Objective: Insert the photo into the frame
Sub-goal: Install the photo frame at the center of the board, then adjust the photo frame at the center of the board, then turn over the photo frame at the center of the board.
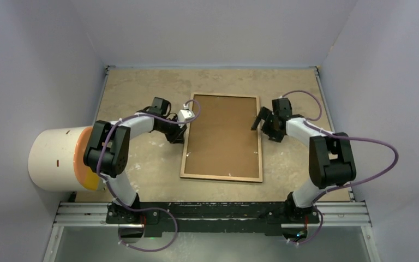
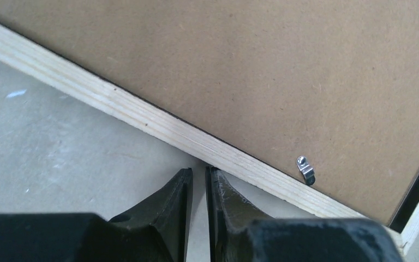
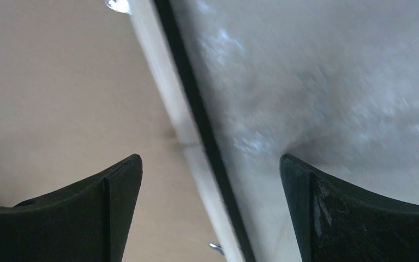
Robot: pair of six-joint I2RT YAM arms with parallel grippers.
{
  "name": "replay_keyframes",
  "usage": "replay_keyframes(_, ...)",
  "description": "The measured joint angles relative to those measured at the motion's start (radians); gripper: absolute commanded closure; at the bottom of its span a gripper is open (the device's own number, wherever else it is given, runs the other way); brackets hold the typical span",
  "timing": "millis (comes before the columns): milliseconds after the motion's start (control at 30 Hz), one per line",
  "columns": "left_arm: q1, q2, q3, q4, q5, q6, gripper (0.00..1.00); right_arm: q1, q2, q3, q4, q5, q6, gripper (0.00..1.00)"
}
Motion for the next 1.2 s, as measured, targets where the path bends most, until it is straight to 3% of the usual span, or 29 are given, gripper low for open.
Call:
replay_keyframes(167,-0.076,-0.021,-0.023,0.011,-0.016,0.018,0.80,-0.001,0.129,0.121,0.099,-0.095,0.005,0.01)
replay_keyframes(400,-0.190,-0.023,-0.026,-0.082,0.069,0.078,0.75,0.000,0.222,0.233,0.118,-0.094,-0.044,0.01)
replay_keyframes(533,-0.223,-0.024,-0.034,-0.180,0.154,0.127,0.72,0.042,0.260,0.327,0.032,-0.033,-0.093,0.01)
replay_keyframes(600,-0.222,-0.027,-0.031,-0.220,0.178,0.148,0.64,0.087,0.265,0.369,0.000,0.041,-0.116,0.02)
replay_keyframes(700,-0.156,-0.044,0.005,-0.304,0.211,0.180,0.51,0.195,0.230,0.396,-0.027,0.159,-0.148,0.04)
replay_keyframes(900,0.144,-0.055,0.239,-0.384,0.189,0.185,0.41,0.444,0.179,0.490,-0.089,0.281,-0.164,0.14)
replay_keyframes(1033,0.283,-0.067,0.326,-0.360,0.119,0.106,0.40,0.625,0.241,0.604,-0.147,0.338,-0.150,0.22)
replay_keyframes(1200,0.327,-0.068,0.336,-0.344,0.016,0.002,0.40,0.805,0.428,0.758,-0.232,0.396,-0.117,0.37)
